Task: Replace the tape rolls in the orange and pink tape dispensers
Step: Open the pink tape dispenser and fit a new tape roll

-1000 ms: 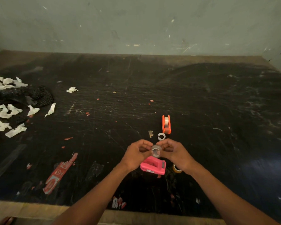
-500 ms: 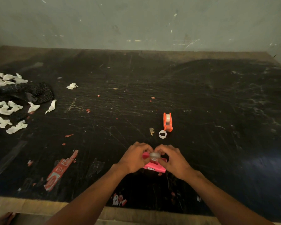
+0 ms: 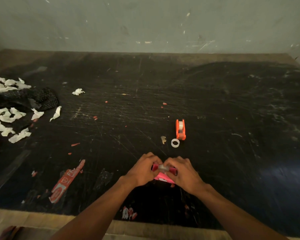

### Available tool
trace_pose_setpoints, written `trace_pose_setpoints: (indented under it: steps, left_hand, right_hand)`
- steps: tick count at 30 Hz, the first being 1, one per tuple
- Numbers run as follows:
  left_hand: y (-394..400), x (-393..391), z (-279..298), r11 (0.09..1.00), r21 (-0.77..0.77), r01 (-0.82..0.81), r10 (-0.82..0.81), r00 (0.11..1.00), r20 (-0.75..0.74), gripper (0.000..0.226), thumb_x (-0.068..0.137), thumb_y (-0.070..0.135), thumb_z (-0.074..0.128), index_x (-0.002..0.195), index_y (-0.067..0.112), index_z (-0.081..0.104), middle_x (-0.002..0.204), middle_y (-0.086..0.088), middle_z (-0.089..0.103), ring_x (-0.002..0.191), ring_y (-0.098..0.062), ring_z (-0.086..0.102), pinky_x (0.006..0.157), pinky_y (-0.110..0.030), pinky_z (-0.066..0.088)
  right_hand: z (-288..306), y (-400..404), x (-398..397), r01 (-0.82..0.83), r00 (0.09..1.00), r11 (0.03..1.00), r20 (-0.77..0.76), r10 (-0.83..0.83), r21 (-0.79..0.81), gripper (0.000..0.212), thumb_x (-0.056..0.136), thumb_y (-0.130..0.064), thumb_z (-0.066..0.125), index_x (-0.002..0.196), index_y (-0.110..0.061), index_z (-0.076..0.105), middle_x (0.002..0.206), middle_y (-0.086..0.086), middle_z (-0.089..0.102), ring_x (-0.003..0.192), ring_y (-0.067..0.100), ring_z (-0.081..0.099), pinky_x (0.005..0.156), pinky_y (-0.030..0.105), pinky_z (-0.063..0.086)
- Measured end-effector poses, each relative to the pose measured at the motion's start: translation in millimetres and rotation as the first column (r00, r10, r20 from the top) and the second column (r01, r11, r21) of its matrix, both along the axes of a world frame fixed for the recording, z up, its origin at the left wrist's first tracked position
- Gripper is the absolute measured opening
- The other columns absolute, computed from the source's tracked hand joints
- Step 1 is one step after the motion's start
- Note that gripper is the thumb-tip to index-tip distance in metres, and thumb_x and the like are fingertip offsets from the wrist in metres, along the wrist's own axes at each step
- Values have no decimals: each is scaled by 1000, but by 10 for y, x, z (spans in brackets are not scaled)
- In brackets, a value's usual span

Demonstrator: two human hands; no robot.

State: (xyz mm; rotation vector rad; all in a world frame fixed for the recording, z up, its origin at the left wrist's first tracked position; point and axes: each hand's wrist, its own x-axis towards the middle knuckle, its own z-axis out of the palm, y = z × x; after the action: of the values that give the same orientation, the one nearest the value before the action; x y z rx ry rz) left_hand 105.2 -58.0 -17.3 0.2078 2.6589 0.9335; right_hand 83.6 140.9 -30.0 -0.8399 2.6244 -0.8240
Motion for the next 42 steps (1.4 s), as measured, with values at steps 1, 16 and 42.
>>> trace_pose_setpoints:
  steps: [1,16,42]
  left_hand:
    - [-4,2,-8,1000,1,3,-3,1000,-2,30,88,21,70,118,24,66,119,4,54,116,-12,49,106,-33,42]
    - [-4,-25,-20,1000,8,22,-22,1000,-10,24,87,29,71,110,31,66,106,9,58,103,-8,49,96,-31,44]
    - [-15,-34,-73,998,62,-22,23,1000,-15,23,83,21,76,106,25,71,97,11,60,93,-3,52,89,-28,47]
  right_hand:
    - [-9,11,2,-4,1000,1000,-2,4,-3,19,89,-29,68,107,-34,61,107,-14,67,102,6,53,95,35,39]
    - [-19,114,101,119,990,989,81,-111,-94,30,91,-34,68,120,-39,66,110,-19,68,108,2,54,99,38,42]
    - [138,165,93,651,609,759,590,-530,10,13,90,-16,70,77,-14,68,91,12,75,92,27,72,89,50,58]
